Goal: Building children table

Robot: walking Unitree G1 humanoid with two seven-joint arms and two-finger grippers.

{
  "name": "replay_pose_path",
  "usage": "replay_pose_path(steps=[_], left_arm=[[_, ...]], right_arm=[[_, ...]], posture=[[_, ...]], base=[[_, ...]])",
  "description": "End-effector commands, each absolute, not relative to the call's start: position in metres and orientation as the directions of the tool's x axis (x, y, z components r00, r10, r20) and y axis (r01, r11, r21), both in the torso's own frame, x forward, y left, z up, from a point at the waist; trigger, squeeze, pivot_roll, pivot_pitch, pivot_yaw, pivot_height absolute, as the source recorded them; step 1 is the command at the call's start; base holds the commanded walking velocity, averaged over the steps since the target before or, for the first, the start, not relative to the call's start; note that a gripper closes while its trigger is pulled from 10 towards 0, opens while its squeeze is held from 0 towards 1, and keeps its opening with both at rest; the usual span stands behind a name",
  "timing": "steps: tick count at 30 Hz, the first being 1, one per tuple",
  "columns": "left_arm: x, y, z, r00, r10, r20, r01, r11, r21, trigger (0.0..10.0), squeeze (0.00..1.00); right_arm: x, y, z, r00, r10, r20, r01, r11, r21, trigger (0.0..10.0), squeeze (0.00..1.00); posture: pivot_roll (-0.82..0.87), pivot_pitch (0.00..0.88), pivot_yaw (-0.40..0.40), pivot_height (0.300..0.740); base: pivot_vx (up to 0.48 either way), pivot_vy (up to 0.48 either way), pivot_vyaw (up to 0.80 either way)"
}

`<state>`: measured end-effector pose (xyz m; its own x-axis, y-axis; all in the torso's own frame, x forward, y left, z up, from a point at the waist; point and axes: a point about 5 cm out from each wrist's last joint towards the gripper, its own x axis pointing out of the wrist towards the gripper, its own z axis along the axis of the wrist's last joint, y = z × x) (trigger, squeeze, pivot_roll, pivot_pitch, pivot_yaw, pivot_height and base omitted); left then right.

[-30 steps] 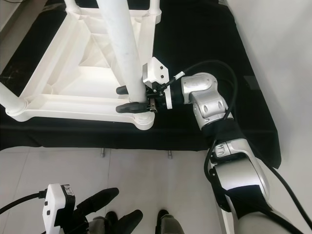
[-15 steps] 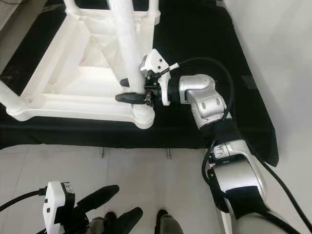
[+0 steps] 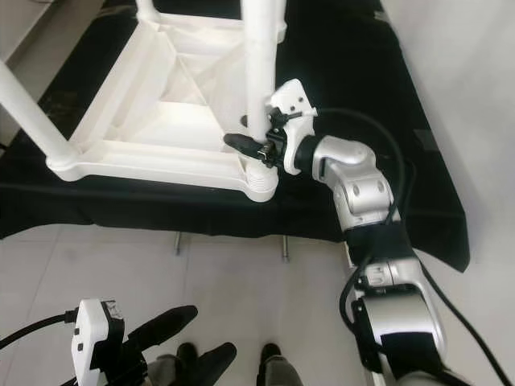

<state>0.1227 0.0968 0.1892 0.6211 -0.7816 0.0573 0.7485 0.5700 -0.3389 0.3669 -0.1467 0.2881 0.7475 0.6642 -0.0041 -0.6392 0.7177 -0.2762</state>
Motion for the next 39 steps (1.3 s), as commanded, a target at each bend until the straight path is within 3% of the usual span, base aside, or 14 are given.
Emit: replay_pose_path(steps=[1, 3, 6, 8, 13, 21, 28, 39], left_arm=[[0.122, 0.098, 0.184, 0.622, -0.782, 0.033, 0.74, 0.574, -0.351, 10.0, 0.0], [0.124, 0.098, 0.184, 0.624, -0.78, 0.036, 0.739, 0.575, -0.35, 10.0, 0.0], [0.124, 0.098, 0.184, 0.625, -0.78, 0.036, 0.739, 0.576, -0.349, 10.0, 0.0], [0.125, 0.099, 0.184, 0.624, -0.781, 0.037, 0.74, 0.575, -0.348, 10.0, 0.0], [0.126, 0.099, 0.183, 0.622, -0.782, 0.037, 0.742, 0.574, -0.346, 10.0, 0.0], [0.132, 0.1, 0.18, 0.633, -0.773, 0.037, 0.738, 0.588, -0.33, 10.0, 0.0], [0.134, 0.101, 0.18, 0.64, -0.768, 0.038, 0.735, 0.597, -0.321, 10.0, 0.0], [0.138, 0.103, 0.179, 0.642, -0.765, 0.043, 0.737, 0.601, -0.311, 10.0, 0.0]], right_arm=[[0.365, -0.163, 0.239, 0.853, 0.498, -0.158, -0.521, 0.831, -0.194, 10.0, 0.0], [0.339, -0.153, 0.221, 0.935, 0.348, -0.074, -0.355, 0.924, -0.139, 10.0, 0.0], [0.334, -0.15, 0.216, 0.942, 0.327, -0.071, -0.334, 0.932, -0.138, 10.0, 0.0], [0.328, -0.147, 0.205, 0.975, 0.209, -0.073, -0.214, 0.974, -0.072, 10.0, 0.0], [0.326, -0.142, 0.199, 0.992, 0.112, -0.058, -0.112, 0.994, -0.008, 10.0, 0.0], [0.324, -0.109, 0.203, 1.0, 0.002, 0.019, -0.005, 0.978, 0.209, 10.0, 0.0], [0.319, -0.098, 0.209, 0.998, 0.022, 0.066, -0.036, 0.975, 0.221, 10.0, 0.0], [0.317, -0.107, 0.212, 0.962, 0.201, 0.187, -0.202, 0.979, -0.017, 10.0, 0.0]], posture=[[0.01, 0.396, -0.017, 0.74], [0.0, 0.392, -0.013, 0.74], [0.0, 0.392, -0.013, 0.74], [0.0, 0.387, -0.009, 0.74], [0.01, 0.379, -0.008, 0.74], [0.02, 0.352, -0.01, 0.74], [0.03, 0.342, -0.008, 0.74], [0.02, 0.33, -0.005, 0.74]], base=[[0.0, 0.0, 0.0], [0.0, 0.0, 0.0], [0.0, 0.0, 0.0], [0.0, 0.0, 0.0], [0.0, 0.0, 0.0], [0.0, 0.0, 0.0], [0.0, 0.0, 0.0], [0.0, 0.0, 0.0]])
